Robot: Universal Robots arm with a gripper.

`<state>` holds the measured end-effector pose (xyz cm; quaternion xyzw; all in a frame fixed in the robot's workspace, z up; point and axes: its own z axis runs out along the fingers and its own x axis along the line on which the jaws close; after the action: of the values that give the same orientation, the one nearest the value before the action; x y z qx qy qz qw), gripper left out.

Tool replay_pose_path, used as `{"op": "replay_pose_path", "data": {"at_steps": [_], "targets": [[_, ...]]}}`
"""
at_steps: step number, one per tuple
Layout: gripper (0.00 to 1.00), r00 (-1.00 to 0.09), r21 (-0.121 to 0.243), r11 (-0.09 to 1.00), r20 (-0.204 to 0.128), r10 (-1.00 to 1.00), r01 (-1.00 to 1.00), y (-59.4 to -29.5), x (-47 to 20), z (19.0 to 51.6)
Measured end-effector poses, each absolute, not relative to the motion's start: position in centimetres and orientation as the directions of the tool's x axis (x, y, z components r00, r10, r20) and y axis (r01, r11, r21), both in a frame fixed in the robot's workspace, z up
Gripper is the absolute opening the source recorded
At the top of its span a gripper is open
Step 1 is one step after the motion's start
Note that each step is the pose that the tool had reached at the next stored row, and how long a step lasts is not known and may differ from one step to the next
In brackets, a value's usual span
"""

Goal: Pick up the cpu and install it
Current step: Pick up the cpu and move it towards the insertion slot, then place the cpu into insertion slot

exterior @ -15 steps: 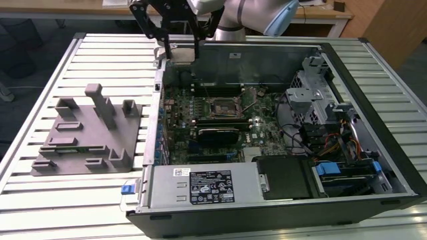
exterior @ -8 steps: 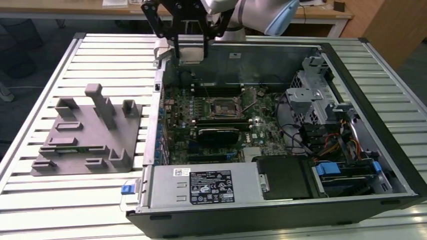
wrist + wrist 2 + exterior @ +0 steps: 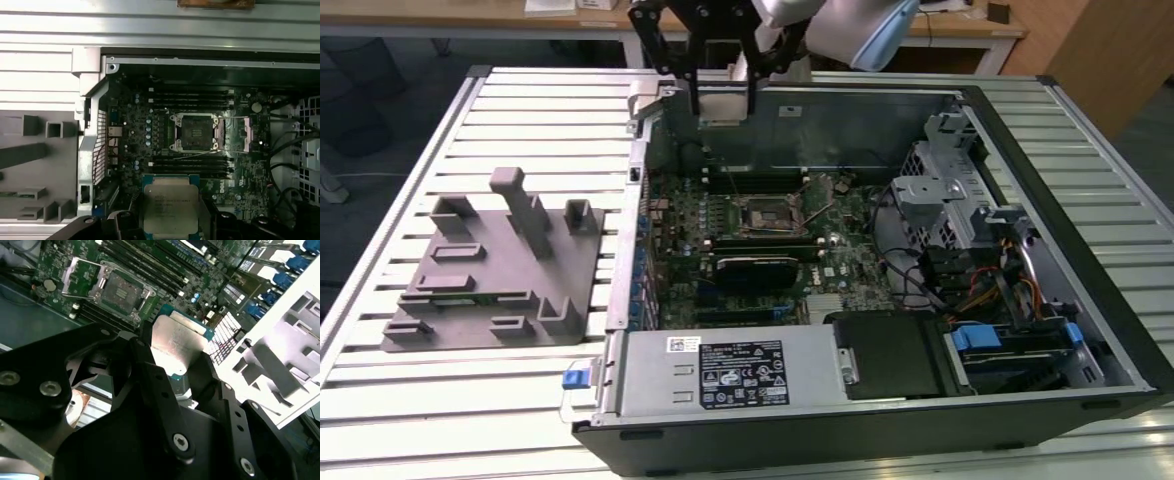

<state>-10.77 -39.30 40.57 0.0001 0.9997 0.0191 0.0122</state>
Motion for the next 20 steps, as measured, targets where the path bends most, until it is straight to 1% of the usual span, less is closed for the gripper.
{"op": "replay_pose_path", "data": {"at_steps": [13, 20], "targets": [[0.53, -1.0, 0.04, 0.999, -0.024, 0.001, 0.0, -39.1, -5.1, 40.5], [0.53, -1.0, 0.04, 0.999, -0.024, 0.001, 0.0, -39.1, -3.7, 40.5]]}}
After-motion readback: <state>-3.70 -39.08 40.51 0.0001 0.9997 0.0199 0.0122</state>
